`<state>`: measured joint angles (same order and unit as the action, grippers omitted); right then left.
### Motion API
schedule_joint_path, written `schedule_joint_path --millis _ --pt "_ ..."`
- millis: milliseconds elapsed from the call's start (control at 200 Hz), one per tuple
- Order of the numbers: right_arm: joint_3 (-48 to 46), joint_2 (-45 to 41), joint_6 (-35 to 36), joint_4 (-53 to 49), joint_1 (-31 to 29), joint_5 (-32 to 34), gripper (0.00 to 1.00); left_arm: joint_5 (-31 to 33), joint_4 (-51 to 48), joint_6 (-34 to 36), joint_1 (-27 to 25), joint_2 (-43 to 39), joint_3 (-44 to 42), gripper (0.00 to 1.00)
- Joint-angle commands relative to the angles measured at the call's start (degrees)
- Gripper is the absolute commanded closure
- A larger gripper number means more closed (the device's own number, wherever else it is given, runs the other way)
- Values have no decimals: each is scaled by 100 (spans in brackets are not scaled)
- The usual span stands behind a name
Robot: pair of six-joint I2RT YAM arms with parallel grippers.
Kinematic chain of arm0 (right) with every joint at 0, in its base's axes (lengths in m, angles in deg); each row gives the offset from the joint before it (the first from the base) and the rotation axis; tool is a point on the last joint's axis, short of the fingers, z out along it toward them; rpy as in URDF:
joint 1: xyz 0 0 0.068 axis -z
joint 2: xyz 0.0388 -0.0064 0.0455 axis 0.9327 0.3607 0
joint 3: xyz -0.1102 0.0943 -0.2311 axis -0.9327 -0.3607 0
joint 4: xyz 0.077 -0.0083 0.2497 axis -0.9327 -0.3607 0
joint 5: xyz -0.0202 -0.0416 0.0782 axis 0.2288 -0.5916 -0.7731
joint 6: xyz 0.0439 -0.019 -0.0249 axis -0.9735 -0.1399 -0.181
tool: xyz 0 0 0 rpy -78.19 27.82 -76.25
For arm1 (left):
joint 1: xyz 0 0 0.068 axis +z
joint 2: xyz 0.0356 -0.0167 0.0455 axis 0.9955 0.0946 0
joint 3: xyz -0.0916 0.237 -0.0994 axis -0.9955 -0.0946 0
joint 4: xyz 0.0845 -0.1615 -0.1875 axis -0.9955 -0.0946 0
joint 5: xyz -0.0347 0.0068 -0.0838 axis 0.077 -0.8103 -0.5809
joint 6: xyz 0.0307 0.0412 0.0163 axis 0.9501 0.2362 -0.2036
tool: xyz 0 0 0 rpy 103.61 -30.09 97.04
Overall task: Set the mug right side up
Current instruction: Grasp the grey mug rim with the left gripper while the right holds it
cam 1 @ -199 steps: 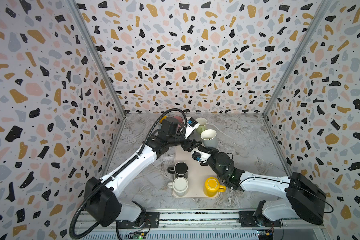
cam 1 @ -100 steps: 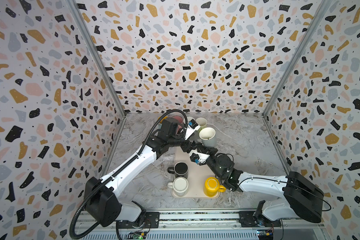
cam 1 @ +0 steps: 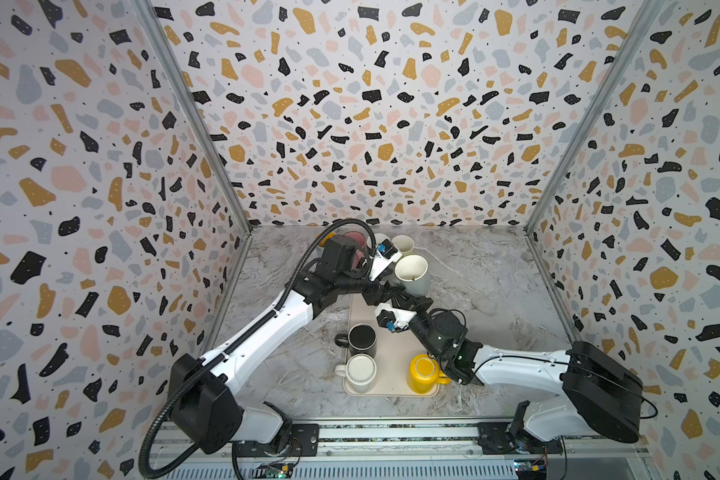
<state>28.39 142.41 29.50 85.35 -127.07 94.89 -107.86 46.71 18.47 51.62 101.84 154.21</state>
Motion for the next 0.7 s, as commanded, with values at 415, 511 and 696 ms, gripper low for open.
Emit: schedule_joint_path --millis 415,511,696 --pt "181 -119 254 1023 -87 8 100 -64 -203 55 -54 216 6 84" --pt "172 -136 260 1066 -98 24 100 15 -286 -4 -54 290 67 99" --pt "154 -162 223 1066 -102 73 100 184 -309 -149 -54 460 180 100"
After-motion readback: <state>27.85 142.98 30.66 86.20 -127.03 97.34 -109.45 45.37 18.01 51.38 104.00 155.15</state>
